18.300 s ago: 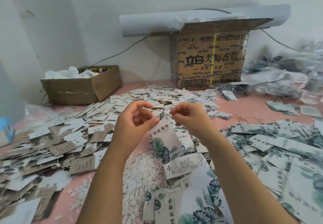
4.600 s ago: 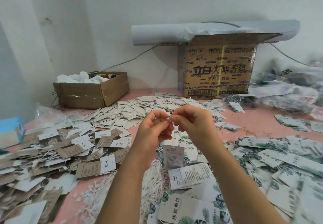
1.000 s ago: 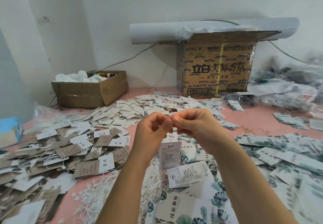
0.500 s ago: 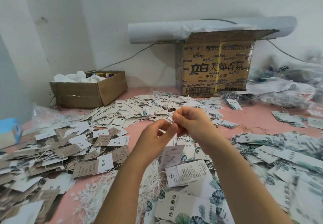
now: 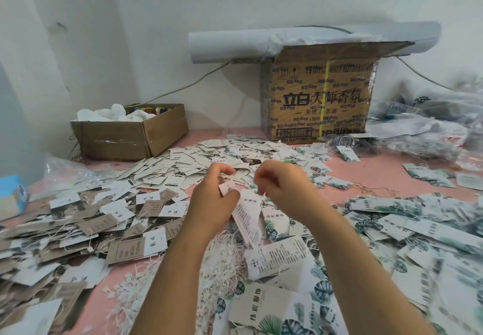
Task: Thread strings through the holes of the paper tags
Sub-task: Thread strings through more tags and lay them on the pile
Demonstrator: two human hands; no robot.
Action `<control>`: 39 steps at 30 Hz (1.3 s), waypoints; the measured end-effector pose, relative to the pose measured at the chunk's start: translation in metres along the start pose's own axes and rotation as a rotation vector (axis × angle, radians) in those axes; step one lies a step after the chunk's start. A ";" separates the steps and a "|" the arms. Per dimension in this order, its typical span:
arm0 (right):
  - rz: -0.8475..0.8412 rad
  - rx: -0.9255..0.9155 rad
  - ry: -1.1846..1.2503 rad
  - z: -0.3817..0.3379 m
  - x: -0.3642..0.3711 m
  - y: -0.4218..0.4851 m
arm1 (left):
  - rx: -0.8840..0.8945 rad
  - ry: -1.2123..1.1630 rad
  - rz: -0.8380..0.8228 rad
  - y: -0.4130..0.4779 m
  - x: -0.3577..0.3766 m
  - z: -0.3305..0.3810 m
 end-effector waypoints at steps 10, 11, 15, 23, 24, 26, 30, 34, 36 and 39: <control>-0.189 -0.031 -0.111 -0.015 0.029 0.000 | -0.083 -0.220 0.303 0.001 -0.015 -0.007; -0.224 -0.016 -0.060 -0.014 0.030 0.000 | -0.097 -0.264 0.309 0.001 -0.016 -0.008; -0.291 -0.011 0.068 -0.015 0.030 -0.002 | -0.114 -0.351 0.326 0.002 -0.018 -0.011; -0.308 -0.057 -0.008 -0.025 0.024 -0.006 | -0.152 -0.408 0.283 0.003 -0.016 -0.011; -0.297 -0.049 -0.030 -0.026 0.023 -0.006 | -0.163 -0.422 0.237 0.002 -0.014 -0.010; -0.295 -0.018 -0.069 -0.024 0.021 -0.005 | -0.183 -0.338 0.173 0.002 -0.013 -0.009; -0.367 0.052 -0.087 -0.016 0.016 -0.006 | -0.172 -0.013 0.239 0.003 -0.025 -0.012; -0.554 0.096 -0.096 -0.008 0.016 -0.013 | -0.216 0.154 0.078 0.004 -0.029 -0.023; -0.761 0.082 -0.197 -0.007 0.021 -0.020 | -0.299 0.287 -0.141 -0.001 -0.024 -0.034; -0.962 0.095 -0.246 -0.009 0.033 -0.028 | -0.420 0.439 -0.405 -0.010 -0.014 -0.049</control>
Point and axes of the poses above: each hand's wrist, its own y-axis towards the middle knuckle, its own x-axis out of the palm, z = x × y, the point moved 4 cm from there along y, towards the middle knuckle, and after that the axes turned 7 degrees about -y, right-handed, at the moved point
